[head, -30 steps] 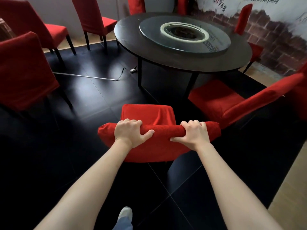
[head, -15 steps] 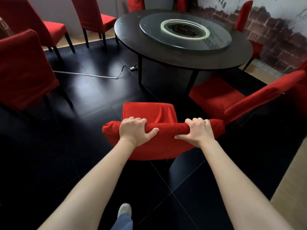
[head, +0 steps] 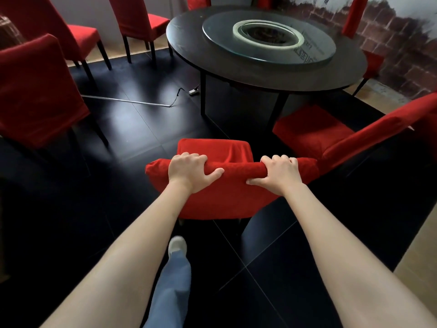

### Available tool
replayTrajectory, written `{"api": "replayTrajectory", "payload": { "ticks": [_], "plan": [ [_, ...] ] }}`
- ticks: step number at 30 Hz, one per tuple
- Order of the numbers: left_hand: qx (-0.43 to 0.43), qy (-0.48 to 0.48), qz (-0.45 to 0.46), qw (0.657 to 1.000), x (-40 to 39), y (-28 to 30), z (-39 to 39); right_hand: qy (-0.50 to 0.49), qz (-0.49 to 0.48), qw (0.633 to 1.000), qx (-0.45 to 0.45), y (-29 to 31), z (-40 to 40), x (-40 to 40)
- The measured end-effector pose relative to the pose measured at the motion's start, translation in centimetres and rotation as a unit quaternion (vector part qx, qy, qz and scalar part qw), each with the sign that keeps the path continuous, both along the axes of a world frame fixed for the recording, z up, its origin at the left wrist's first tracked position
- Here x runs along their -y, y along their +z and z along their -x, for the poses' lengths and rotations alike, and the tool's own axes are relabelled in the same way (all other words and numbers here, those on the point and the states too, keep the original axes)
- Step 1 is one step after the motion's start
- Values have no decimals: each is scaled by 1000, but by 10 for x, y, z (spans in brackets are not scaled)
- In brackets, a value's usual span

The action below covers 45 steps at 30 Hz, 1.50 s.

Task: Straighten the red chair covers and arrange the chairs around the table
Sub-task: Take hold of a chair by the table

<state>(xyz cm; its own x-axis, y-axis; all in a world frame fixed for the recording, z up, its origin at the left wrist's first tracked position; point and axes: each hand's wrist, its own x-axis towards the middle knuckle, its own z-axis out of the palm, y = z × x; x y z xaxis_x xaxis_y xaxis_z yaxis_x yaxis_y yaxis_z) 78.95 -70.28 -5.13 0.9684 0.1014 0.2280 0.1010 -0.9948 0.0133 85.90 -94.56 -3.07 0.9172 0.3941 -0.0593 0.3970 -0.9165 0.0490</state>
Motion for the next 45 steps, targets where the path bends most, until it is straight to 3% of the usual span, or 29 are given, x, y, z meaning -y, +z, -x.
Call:
{"api": "replayTrajectory", "payload": {
  "ticks": [26,45],
  "plan": [
    [1,-68,-14,998,-88,1,-140,-74,-22,997,19,-1,-91,-78],
    [-18,-114,-3,993,-96,1,-251,-149,-19,989,-15,2,-180,-90]
  ]
}}
